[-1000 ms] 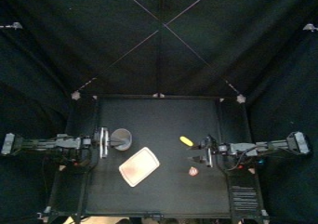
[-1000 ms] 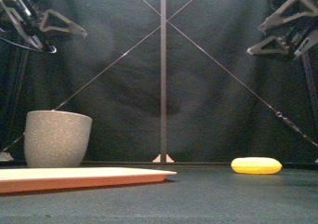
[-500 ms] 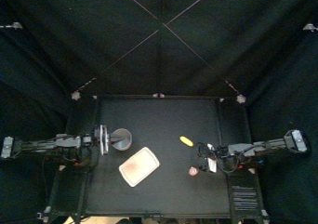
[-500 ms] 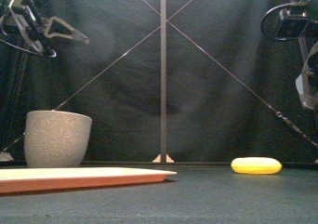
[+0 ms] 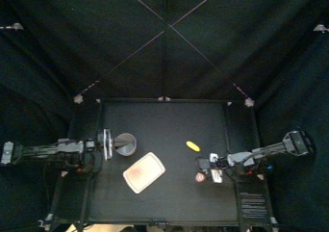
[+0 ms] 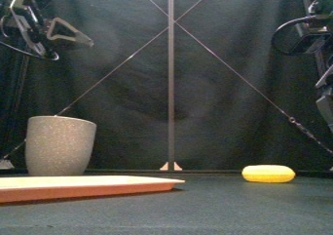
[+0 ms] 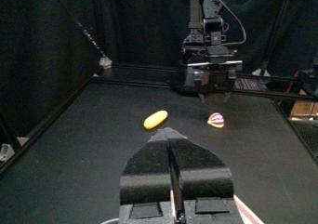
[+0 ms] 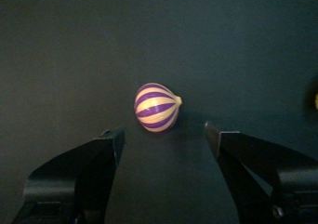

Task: Pick the onion then place it on the pink plate
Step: Pick the onion

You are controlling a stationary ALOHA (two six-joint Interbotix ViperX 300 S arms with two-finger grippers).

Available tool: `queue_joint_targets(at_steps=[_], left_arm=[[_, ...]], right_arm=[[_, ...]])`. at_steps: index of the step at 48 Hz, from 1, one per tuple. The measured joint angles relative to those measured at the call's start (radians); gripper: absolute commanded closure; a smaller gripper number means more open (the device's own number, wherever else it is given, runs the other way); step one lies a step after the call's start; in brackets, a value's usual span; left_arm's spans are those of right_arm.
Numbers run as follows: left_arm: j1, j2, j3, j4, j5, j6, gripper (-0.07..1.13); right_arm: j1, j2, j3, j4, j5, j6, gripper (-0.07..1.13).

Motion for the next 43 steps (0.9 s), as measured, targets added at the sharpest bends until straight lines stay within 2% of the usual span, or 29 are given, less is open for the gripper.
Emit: queue_joint_targets(at_steps=[32, 39, 43], left_arm=[[0.003, 0.000, 0.015, -0.002, 0.000, -0.003, 0.89], [0.002, -0.002, 0.015, -0.009, 0.000, -0.002, 0.89], [0.002, -0.002, 0.015, -0.009, 0.000, -0.002, 0.89]], right_arm=[[0.052, 0.296, -0.064, 0.020, -0.112, 0.000, 0.05], [0.055, 0.356, -0.072, 0.023, -0.135, 0.000, 0.08], [0.060, 0.368, -0.080, 0.021, -0.138, -0.002, 0.14]])
